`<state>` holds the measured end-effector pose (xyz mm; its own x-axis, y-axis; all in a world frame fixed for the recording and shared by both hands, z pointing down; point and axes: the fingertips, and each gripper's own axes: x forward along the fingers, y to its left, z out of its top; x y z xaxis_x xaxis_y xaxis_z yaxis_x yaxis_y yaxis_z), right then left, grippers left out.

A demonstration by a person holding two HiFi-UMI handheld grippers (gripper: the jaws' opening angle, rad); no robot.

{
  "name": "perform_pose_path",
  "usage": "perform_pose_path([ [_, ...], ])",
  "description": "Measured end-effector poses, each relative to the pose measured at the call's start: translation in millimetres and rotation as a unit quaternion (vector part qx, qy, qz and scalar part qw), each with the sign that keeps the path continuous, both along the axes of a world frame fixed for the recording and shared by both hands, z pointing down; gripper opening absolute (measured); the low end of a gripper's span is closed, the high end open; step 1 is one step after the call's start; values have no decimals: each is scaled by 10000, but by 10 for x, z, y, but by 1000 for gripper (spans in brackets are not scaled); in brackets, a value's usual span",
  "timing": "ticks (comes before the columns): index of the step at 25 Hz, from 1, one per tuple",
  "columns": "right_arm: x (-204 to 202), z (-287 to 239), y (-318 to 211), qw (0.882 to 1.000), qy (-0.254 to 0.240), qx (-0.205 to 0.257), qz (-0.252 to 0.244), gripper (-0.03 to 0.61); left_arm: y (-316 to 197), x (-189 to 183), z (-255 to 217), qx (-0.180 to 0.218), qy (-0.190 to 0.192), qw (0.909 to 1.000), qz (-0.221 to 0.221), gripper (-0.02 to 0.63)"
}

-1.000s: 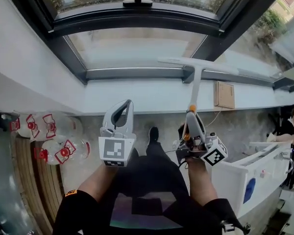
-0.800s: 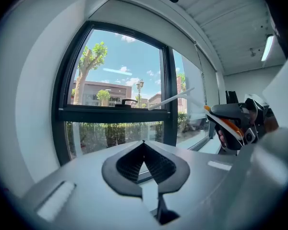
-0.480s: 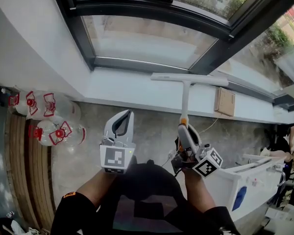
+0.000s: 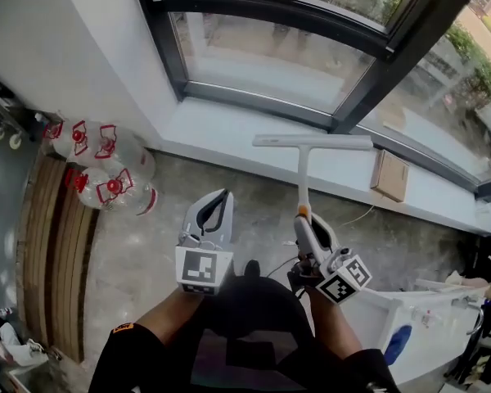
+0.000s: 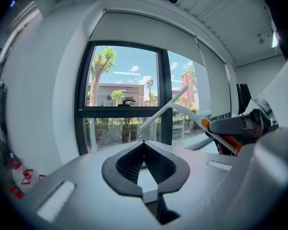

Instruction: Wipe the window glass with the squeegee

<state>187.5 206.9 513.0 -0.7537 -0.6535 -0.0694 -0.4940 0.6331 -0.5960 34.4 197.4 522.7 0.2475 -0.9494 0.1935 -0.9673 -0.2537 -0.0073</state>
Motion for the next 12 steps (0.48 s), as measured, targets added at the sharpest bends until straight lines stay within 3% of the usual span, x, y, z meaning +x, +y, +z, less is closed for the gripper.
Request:
perform_pose_path([
  [7,259,111,574,9995,15,-124,-275,44,587,275,179,-194,-29,9996,-207,14],
  [12,332,205,864,9992,97,-233,-297,44,791,255,263,-324,79,9990,-305,14],
])
